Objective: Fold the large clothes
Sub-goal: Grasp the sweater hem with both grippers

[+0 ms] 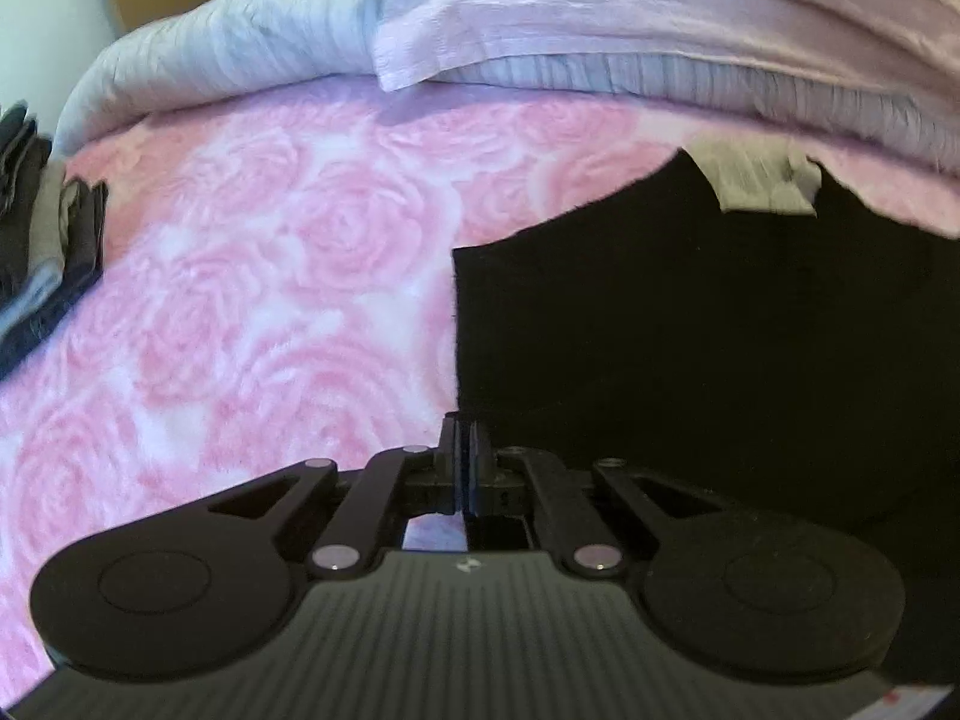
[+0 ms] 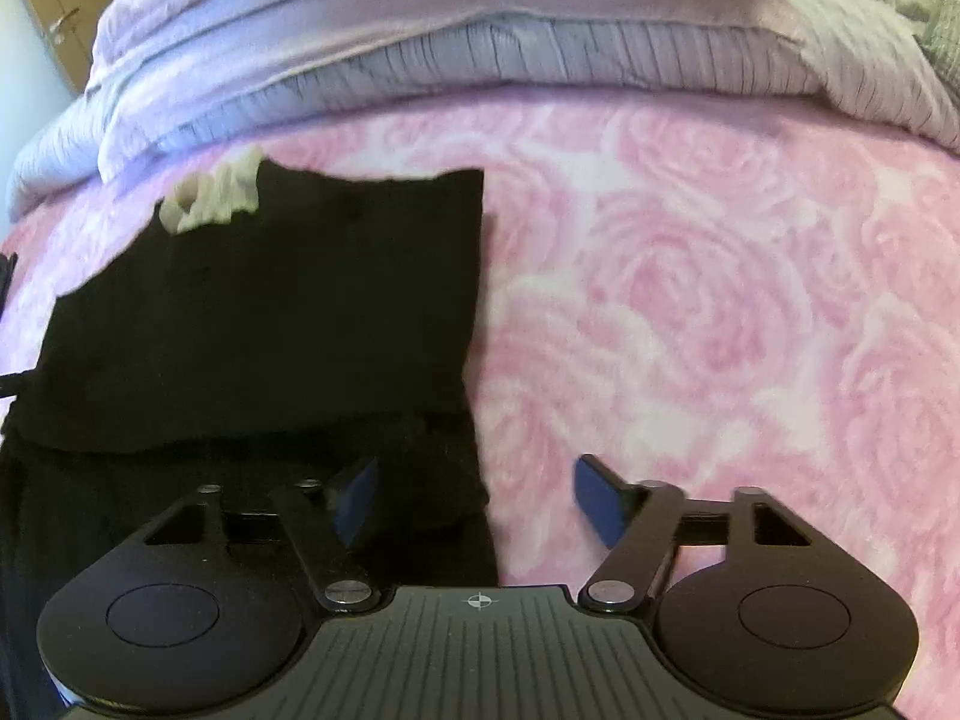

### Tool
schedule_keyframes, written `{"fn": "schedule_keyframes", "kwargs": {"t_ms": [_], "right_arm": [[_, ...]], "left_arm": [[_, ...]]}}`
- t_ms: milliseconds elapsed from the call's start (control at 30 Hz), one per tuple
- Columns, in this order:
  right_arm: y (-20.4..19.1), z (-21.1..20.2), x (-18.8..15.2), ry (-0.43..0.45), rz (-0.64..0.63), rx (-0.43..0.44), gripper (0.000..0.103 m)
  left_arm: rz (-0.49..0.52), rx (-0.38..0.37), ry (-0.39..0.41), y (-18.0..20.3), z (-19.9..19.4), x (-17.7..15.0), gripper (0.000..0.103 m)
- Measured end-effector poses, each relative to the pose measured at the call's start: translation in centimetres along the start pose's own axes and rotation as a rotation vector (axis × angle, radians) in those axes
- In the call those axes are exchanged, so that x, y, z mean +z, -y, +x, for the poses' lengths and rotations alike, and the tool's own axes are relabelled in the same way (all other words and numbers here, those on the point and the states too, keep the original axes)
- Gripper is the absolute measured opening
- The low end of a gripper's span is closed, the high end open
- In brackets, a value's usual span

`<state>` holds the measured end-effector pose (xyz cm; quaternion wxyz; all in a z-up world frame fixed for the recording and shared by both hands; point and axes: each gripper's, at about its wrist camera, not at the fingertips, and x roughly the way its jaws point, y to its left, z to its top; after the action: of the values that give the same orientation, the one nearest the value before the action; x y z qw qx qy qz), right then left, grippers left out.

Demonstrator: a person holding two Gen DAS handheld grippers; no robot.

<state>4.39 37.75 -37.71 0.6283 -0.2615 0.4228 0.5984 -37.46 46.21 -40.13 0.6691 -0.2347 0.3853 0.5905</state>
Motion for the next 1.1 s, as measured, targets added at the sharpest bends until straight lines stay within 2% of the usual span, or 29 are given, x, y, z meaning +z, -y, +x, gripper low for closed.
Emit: {"fn": "schedule_keyframes", "kwargs": {"t_ms": [67, 100, 133, 167, 200, 233, 267, 300, 333, 367, 433, 500, 533, 600, 700, 733, 767, 900, 933, 967, 1100], "right_arm": [[-0.2, -0.5, 0.0, 0.028, -0.009, -0.002, 0.058], [-0.4, -0.9, 0.0, 0.052, -0.016, 0.001, 0.056], [-0.5, -1.2, 0.0, 0.075, -0.022, 0.009, 0.049], [-0.6, -1.5, 0.0, 0.097, -0.028, 0.021, 0.038], [-0.6, -1.5, 0.1, 0.104, -0.039, 0.024, 0.034], [-0.7, -1.0, 0.1, 0.085, -0.048, 0.012, 0.027], [-0.7, -0.2, 0.0, 0.049, -0.048, 0.006, 0.023], [-0.5, 0.6, 0.1, 0.018, -0.038, 0.011, 0.023], [-0.4, 0.9, 0.2, 0.000, -0.022, 0.016, 0.023], [-0.3, 0.7, 0.4, 0.003, -0.006, 0.019, 0.023], [-0.5, -0.7, 1.0, 0.034, -0.002, 0.041, 0.023], [-1.1, -2.7, 1.1, 0.123, -0.018, 0.066, 0.019], [-1.3, -3.3, 1.0, 0.147, -0.031, 0.076, 0.000], [-1.8, -2.8, 0.8, 0.127, -0.049, 0.066, 0.000], [-1.5, 0.7, -0.3, 0.011, -0.022, 0.074, 0.000], [-1.3, 1.1, -0.5, 0.019, -0.018, 0.064, 0.000], [-1.4, 0.9, -0.4, 0.033, -0.017, 0.063, 0.000], [-1.3, -1.6, -0.8, 0.017, 0.001, 0.103, 0.001], [-1.5, -2.3, -1.2, 0.018, -0.005, 0.115, 0.006], [-1.6, -3.0, -2.0, 0.013, -0.013, 0.132, 0.011], [-2.1, -4.6, -6.7, -0.081, -0.074, 0.153, 0.012]], "left_arm": [[-0.028, -0.006, 0.011, -0.2, -0.6, -0.1, 0.008], [-0.062, -0.013, 0.017, -0.6, -1.1, -0.2, 0.008], [-0.093, -0.014, 0.028, -0.9, -1.8, -0.4, 0.008], [-0.115, -0.018, 0.048, -1.2, -2.6, -0.6, 0.008], [-0.122, -0.031, 0.067, -1.2, -3.3, -1.0, 0.008], [-0.108, -0.050, 0.073, -0.9, -3.5, -1.4, 0.008], [-0.056, -0.056, 0.037, -0.3, -3.0, -1.8, 0.008], [-0.006, -0.042, -0.012, 0.4, -2.1, -2.1, 0.008], [0.033, -0.022, -0.024, 0.9, -1.6, -2.6, 0.008], [0.046, -0.009, -0.001, 1.1, -1.6, -2.7, 0.008], [-0.002, -0.023, -0.001, 0.6, -2.2, -2.2, 0.008], [-0.088, -0.051, 0.040, -0.1, -3.8, -1.8, 0.008], [-0.114, -0.074, 0.064, -0.2, -4.6, -1.7, 0.008], [-0.113, -0.131, 0.071, 0.4, -5.4, -1.8, 0.008], [-0.066, -0.152, -0.059, 1.7, -2.8, -2.7, 0.008], [-0.080, -0.149, -0.078, 1.7, -2.4, -3.0, 0.009], [-0.099, -0.149, -0.059, 1.6, -2.8, -3.0, 0.009], [-0.135, -0.166, -0.064, 0.8, -5.2, -3.5, 0.009], [-0.142, -0.181, -0.069, 0.6, -5.9, -4.0, 0.010], [-0.151, -0.203, -0.077, 0.5, -6.7, -4.8, 0.010], [-0.160, -0.251, -0.162, 0.5, -9.5, -9.1, 0.010]]}}
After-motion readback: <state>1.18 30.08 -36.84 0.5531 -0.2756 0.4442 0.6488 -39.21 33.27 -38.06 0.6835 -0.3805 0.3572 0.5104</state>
